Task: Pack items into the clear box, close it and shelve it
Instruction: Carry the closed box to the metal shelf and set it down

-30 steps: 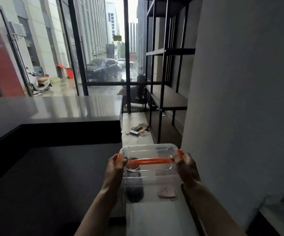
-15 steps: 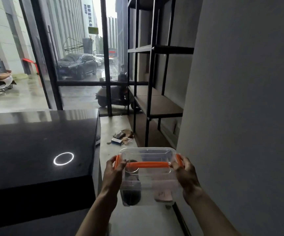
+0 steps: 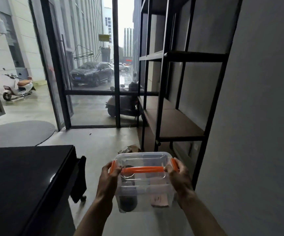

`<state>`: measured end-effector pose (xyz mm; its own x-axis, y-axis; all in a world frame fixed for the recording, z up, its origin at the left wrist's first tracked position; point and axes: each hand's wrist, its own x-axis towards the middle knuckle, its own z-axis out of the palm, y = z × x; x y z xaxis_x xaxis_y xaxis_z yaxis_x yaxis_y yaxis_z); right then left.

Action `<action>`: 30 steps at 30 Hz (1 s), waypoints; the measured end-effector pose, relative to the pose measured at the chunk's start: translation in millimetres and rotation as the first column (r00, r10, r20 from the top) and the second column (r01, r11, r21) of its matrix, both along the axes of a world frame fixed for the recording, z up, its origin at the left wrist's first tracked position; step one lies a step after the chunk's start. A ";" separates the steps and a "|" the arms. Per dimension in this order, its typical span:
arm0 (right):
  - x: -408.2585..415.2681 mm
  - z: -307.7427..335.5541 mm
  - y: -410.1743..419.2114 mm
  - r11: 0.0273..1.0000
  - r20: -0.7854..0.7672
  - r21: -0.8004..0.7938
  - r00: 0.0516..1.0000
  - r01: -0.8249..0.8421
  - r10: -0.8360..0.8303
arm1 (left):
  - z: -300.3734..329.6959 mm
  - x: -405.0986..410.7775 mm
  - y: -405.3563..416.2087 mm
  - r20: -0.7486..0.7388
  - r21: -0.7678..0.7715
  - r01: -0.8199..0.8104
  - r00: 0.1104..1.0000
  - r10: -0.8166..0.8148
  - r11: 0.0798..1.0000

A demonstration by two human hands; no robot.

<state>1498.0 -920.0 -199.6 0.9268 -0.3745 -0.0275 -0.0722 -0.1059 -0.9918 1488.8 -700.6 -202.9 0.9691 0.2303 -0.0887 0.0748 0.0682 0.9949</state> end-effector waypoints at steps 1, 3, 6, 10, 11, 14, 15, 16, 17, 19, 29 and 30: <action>27.0 3.3 -4.3 1.000 -0.004 -0.012 1.000 -0.016 0.016 | 3.3 22.7 -3.4 0.000 0.000 -0.012 1.000 0.012 1.000; 76.6 9.8 -7.9 0.998 -0.018 -0.032 0.999 -0.050 0.049 | 8.7 66.1 -5.7 0.002 0.004 -0.037 0.999 0.037 0.999; 148.2 13.7 -5.8 0.996 -0.017 0.010 0.996 -0.084 0.084 | 12.1 135.0 -4.5 -0.011 0.000 -0.063 0.998 0.063 0.998; 243.5 8.9 2.3 0.994 -0.022 0.025 0.994 -0.109 0.110 | 5.3 227.8 2.2 -0.019 -0.023 -0.100 0.995 0.100 0.995; 267.2 5.6 6.1 0.993 -0.027 0.031 0.993 -0.118 0.118 | 1.5 250.9 5.4 -0.023 -0.028 -0.103 0.994 0.102 0.994; 344.5 -1.0 21.5 0.990 -0.015 0.016 0.990 -0.142 0.142 | -8.9 327.6 18.5 -0.029 -0.055 -0.110 0.994 0.108 0.992; 373.4 -2.4 27.5 0.989 -0.010 0.001 0.989 -0.147 0.147 | -12.4 355.6 24.5 -0.024 -0.063 -0.112 0.994 0.111 0.992; 403.3 -4.1 34.5 0.988 -0.007 -0.011 0.988 -0.151 0.151 | -15.7 383.8 31.3 -0.018 -0.065 -0.117 0.993 0.116 0.991; 432.4 -6.2 42.2 0.987 -0.009 -0.022 0.987 -0.158 0.158 | -18.3 411.2 38.9 -0.019 -0.062 -0.121 0.993 0.120 0.991; 487.0 -6.1 59.8 0.986 -0.017 -0.032 0.986 -0.165 0.165 | -18.9 465.8 55.4 -0.040 -0.059 -0.121 0.992 0.119 0.991; 723.9 -2.8 122.5 0.979 -0.021 -0.032 0.980 -0.201 0.200 | -12.2 705.4 115.6 -0.062 -0.024 -0.145 0.988 0.143 0.989; 746.8 -5.0 126.6 0.980 -0.026 -0.034 0.980 -0.196 0.195 | -14.2 727.8 120.4 -0.063 -0.014 -0.143 0.988 0.142 0.990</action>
<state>2244.8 -793.5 -204.6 0.9816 -0.1869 -0.0387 -0.0685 -0.1559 -0.9854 2216.6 -580.2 -217.1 0.9190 0.3636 -0.1524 0.1238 0.1009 0.9872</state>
